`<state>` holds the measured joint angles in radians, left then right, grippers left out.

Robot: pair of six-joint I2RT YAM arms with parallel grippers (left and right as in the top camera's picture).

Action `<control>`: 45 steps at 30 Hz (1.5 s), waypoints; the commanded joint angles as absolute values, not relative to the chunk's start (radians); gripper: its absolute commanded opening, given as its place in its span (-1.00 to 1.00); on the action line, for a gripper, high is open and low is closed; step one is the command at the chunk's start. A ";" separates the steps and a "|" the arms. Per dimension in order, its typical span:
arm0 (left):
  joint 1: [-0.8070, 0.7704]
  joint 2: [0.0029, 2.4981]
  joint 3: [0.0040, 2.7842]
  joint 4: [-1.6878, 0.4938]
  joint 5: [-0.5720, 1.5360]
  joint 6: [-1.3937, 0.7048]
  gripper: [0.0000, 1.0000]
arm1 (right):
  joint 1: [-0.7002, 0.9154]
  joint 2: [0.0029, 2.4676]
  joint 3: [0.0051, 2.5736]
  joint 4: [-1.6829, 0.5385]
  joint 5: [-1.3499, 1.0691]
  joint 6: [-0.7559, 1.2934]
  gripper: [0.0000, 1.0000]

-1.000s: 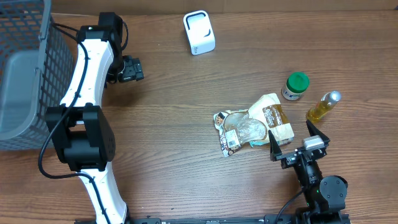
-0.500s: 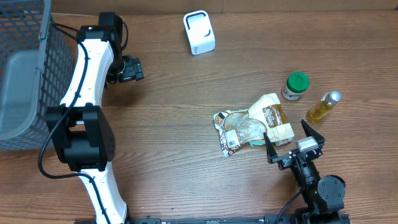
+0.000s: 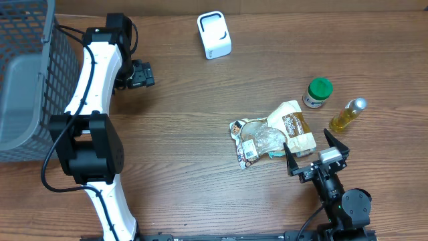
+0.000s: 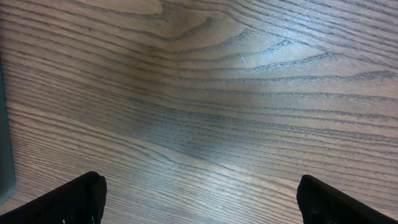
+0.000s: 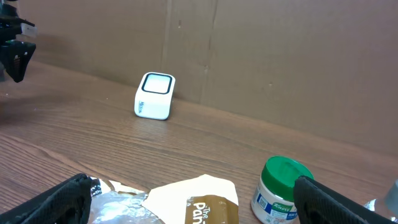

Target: Scan the item barcode

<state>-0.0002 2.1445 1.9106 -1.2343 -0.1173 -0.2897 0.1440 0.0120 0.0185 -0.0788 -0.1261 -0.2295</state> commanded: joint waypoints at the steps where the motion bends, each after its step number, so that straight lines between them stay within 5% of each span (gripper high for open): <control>1: 0.000 2.122 1.913 -1.236 -0.127 -0.303 0.99 | 0.147 0.003 0.008 -0.073 -0.128 -0.233 1.00; 15: -0.019 2.120 1.913 -1.225 -0.123 -0.303 0.99 | 0.147 0.003 0.008 -0.073 -0.128 -0.233 1.00; 32: -0.374 1.694 1.913 -1.225 -0.123 -0.303 0.99 | 0.147 0.003 0.008 -0.073 -0.128 -0.233 1.00; 45: -0.380 1.645 1.913 -1.226 -0.123 -0.303 0.99 | 0.147 0.003 0.008 -0.073 -0.128 -0.233 1.00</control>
